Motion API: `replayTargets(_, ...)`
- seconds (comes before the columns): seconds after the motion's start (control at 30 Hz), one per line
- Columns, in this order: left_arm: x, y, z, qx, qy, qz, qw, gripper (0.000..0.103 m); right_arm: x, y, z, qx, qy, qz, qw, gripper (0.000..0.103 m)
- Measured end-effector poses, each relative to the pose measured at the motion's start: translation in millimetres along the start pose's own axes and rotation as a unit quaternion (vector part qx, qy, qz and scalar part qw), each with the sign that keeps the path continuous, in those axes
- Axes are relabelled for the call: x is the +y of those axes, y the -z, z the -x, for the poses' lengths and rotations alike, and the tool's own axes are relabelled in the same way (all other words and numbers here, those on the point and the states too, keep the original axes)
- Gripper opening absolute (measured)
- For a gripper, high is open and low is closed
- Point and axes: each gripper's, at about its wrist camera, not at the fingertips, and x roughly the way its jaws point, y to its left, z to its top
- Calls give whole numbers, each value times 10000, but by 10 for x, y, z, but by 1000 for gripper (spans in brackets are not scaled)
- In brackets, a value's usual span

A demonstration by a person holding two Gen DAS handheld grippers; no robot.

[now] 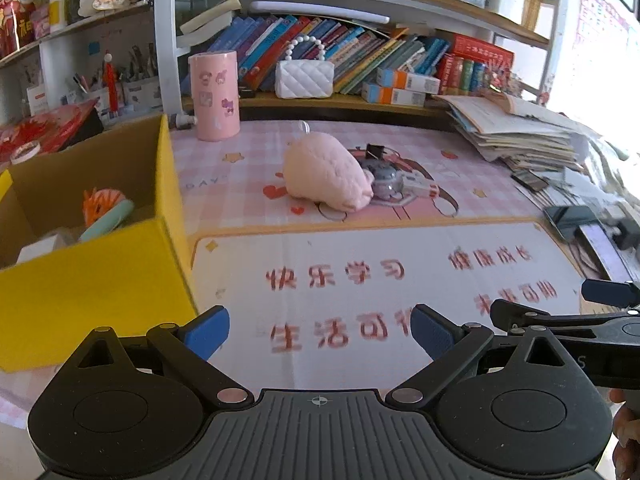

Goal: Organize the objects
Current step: 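Withdraw both open grippers from the box toward the pink plush pig, then reach the left gripper to the pink plush pig while the right reaches the small white box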

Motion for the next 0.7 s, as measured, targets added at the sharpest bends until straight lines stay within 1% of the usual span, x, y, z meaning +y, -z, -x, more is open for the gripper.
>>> replayTargets(0.4,-196,-488,-492,-55,-421,288,9987,99,-307,-556,-643,3,-443,111,9990,103)
replayTargets(0.53,-228,-678,-681,-131,-631,298,9975,99,-388,-759,-868,-94,-625,196,9978,102)
replayTargets(0.7,-252,-855,-902,-130,-863,323,9957,99,-434,-997,-1161,-239,-892,280,9953,99)
